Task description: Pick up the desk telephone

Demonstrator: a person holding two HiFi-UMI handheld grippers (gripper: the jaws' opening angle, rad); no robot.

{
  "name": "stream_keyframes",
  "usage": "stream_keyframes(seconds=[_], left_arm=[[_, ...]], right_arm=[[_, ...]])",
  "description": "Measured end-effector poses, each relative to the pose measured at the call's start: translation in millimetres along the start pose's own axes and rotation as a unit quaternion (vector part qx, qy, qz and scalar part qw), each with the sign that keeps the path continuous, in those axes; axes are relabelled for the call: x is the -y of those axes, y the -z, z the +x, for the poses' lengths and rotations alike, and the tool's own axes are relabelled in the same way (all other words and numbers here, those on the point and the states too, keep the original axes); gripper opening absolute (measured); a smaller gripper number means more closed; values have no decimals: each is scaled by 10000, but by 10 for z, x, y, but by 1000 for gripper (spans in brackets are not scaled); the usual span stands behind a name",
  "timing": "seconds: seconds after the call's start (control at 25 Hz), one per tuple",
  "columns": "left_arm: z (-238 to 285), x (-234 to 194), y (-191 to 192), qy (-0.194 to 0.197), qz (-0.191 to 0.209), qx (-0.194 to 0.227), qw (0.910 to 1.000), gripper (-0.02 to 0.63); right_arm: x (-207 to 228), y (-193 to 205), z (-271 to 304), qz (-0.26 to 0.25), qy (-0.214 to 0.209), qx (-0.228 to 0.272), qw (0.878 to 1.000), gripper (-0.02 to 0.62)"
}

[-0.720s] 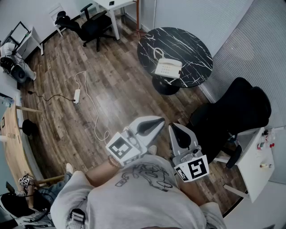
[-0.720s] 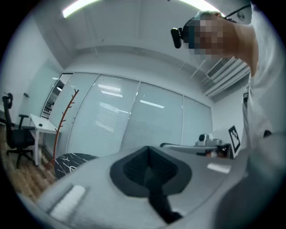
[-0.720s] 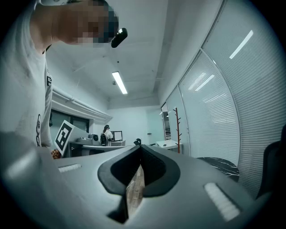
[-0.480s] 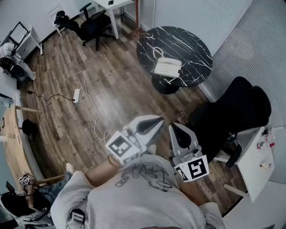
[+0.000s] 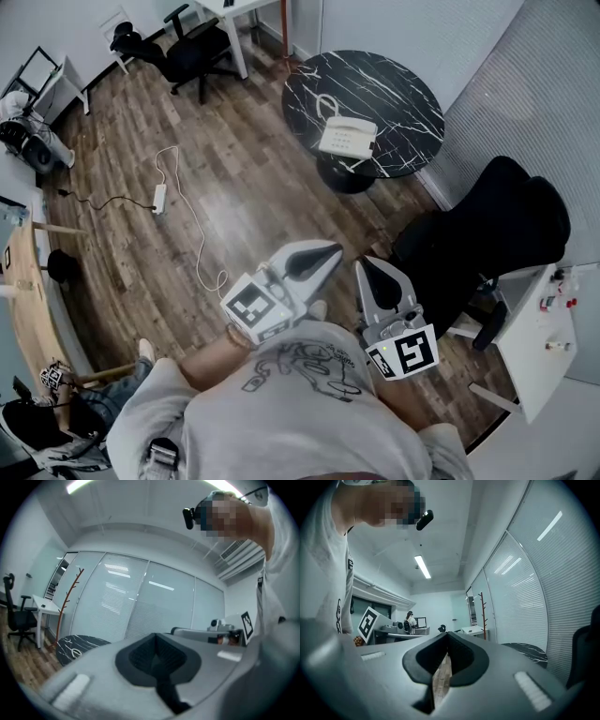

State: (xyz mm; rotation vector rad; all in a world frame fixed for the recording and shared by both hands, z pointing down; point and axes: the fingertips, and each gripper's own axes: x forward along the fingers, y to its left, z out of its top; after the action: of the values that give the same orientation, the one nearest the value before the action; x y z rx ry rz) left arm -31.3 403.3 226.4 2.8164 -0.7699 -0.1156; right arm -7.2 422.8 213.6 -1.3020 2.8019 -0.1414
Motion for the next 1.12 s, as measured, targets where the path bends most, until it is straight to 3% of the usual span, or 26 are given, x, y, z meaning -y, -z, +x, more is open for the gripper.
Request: stream_keyframes(seconds=[0.36,0.6,1.12], left_arm=[[315,138,102,19,-39,-68,10000,-2],[468,166,195,-2,-96,-91,9999,-1],[813,-596,250,-109,-146,-122,9998,0]], right_arm=[[351,105,-253,94,146,-83,9998,7],[460,220,-273,143,12,-188,9997,6],[972,400,350,200,15,-352,9992,6]])
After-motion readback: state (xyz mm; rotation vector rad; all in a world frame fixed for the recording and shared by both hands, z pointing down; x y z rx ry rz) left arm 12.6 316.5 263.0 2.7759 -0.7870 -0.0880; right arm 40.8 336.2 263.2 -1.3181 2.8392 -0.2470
